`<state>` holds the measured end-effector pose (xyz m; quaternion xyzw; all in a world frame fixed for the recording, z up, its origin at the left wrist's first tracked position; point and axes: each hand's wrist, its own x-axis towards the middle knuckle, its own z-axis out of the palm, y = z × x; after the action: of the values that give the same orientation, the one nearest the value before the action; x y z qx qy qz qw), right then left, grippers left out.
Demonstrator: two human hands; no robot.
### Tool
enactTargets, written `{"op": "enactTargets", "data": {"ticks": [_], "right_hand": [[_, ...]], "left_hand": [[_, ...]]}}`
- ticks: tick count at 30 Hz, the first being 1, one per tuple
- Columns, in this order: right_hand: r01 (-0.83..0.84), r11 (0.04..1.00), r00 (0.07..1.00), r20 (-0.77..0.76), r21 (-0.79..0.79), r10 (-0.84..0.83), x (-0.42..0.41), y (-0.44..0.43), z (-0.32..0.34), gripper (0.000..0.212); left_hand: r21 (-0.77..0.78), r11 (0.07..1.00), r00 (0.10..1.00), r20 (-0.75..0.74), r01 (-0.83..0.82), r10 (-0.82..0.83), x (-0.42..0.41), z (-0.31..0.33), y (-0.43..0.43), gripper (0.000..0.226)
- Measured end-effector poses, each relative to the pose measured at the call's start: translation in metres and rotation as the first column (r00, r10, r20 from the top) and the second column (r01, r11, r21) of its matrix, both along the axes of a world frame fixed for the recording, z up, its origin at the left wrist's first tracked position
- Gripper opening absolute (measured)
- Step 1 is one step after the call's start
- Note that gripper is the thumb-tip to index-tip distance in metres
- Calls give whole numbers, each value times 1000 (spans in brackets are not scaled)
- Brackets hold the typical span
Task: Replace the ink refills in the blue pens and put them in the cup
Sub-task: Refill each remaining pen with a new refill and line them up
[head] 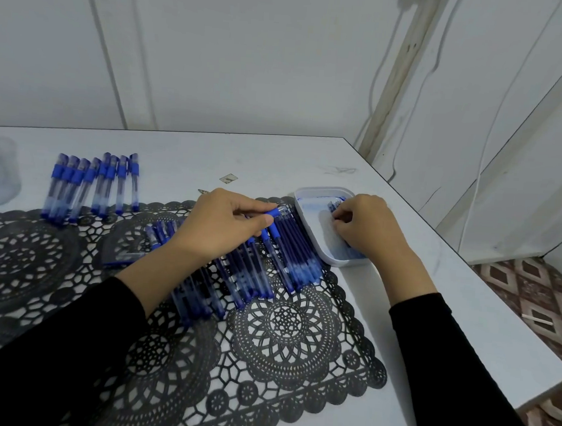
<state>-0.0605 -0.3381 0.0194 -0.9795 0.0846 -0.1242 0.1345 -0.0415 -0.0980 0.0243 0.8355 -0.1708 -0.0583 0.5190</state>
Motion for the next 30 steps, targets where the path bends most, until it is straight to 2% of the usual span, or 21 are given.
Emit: {"op": "enactTargets", "data": {"ticks": [3,9,14,17,19,21,23,26,30], "right_hand": [[-35,999,999,-16,-20,35,1,3,0,23],[10,1000,999,-44,-10,-11,0,7,0,24],[66,995,997,-37,72,-63,1,8,0,22],[100,971,995,-5,216,-101,1,8,0,24],[90,898,992,37,430,-117,-2,11,5,23],[17,746,989,96,666,-108,-7,16,11,19],[-53,571,987,129,819,-93,-11,25,20,20],[-117,392,990,137,913,-24,-13,43,31,19],[-162,251,986,149,954,73,-13,81,36,19]], "left_hand": [[-1,1000,1000,1,1,-1,0,0,0,23],[4,1000,1000,8,-1,1,1,-1,1,23],[-1,1000,1000,13,-2,2,2,-1,2,22],[-1,1000,1000,20,4,-4,2,-2,2,22],[-8,1000,1000,30,6,-6,2,-2,3,22],[-33,999,999,47,4,-3,1,0,5,21],[-85,996,998,60,-2,7,-1,2,10,21],[-151,988,997,76,-16,28,-7,6,24,22],[-180,984,988,153,-5,34,-18,5,58,24]]}}
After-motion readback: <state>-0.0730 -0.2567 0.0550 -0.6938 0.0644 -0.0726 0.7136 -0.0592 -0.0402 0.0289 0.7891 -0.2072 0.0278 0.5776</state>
